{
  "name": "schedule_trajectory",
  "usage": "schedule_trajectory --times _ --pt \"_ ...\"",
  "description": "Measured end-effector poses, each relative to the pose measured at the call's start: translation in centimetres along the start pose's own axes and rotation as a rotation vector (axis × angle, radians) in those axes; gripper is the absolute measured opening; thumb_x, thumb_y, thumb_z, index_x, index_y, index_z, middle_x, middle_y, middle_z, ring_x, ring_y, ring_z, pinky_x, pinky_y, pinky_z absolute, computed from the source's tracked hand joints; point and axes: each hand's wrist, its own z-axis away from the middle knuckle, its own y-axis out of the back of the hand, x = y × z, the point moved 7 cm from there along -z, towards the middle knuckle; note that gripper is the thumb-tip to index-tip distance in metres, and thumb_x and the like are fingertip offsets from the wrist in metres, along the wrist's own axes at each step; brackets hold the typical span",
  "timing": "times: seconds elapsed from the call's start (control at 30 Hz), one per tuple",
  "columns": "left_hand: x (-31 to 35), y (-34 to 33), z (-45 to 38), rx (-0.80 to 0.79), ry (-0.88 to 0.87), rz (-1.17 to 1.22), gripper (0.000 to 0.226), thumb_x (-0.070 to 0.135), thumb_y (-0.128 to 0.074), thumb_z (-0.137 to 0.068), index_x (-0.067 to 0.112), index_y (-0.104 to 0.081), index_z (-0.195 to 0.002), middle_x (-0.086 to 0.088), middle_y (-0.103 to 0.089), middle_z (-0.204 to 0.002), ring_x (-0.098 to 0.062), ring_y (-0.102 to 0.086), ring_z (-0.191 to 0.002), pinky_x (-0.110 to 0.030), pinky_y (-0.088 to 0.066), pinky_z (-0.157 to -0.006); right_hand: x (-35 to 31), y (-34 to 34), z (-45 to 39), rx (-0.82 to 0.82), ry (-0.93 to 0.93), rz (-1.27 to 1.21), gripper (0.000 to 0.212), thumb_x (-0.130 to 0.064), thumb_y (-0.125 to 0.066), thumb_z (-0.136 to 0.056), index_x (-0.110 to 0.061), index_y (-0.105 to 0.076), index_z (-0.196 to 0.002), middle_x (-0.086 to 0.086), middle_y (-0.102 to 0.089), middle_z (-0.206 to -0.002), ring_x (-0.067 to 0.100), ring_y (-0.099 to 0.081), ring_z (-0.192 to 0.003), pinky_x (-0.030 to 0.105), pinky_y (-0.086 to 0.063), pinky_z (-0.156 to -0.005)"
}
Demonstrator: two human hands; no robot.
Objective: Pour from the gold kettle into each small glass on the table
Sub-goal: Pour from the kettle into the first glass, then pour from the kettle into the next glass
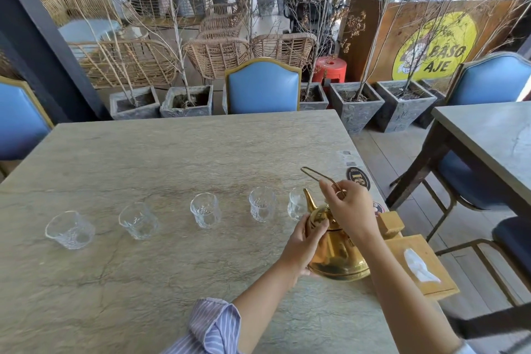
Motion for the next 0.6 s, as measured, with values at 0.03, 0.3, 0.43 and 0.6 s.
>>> schedule_trajectory --times 0.03,0.3,0.43,0.6 --pt "0.0 0.3 -0.1 0.015 -0.036 0.004 0.079 0.063 -0.059 -0.092 0.040 -0.026 -0.160 0.004 -0.052 -0.149 -0.018 -0.056 -0.125 -0.045 -0.048 -0.099 -0.2 -0.1 0.1 -0.001 0.010 -0.012 0.043 -0.038 -0.065 -0.090 -0.010 -0.054 -0.060 -0.001 -0.053 -0.048 0.009 -0.041 -0.039 0.016 -0.032 -0.039" --pt "-0.6 2.0 -0.3 0.095 -0.059 0.115 0.082 0.068 -0.061 -0.087 0.043 -0.029 -0.158 0.004 -0.044 -0.158 -0.026 -0.048 -0.141 -0.056 -0.050 -0.106 -3.3 -2.1 -0.4 -0.139 0.088 -0.008 0.031 -0.033 -0.065 -0.091 -0.008 -0.066 -0.074 -0.004 -0.058 -0.053 0.007 -0.046 -0.043 0.014 -0.037 -0.041" --pt "-1.0 2.9 0.2 0.131 0.004 0.193 0.078 0.072 -0.061 -0.085 0.047 -0.033 -0.154 0.004 -0.044 -0.156 -0.027 -0.050 -0.137 -0.051 -0.061 -0.086 -5.0 -4.2 -1.3 -0.228 0.147 0.088 0.029 -0.035 -0.063 -0.093 -0.012 -0.061 -0.074 -0.009 -0.052 -0.051 0.004 -0.044 -0.042 0.013 -0.032 -0.039" --pt "-1.2 3.4 0.0 0.117 0.067 0.303 0.099 0.088 -0.069 -0.057 0.050 -0.044 -0.144 -0.002 -0.053 -0.148 -0.034 -0.057 -0.130 -0.062 -0.062 -0.080 -6.1 -6.6 -2.6 -0.266 0.163 0.220 0.035 -0.041 -0.061 -0.092 -0.008 -0.065 -0.080 -0.003 -0.054 -0.054 0.011 -0.047 -0.045 0.024 -0.033 -0.043"
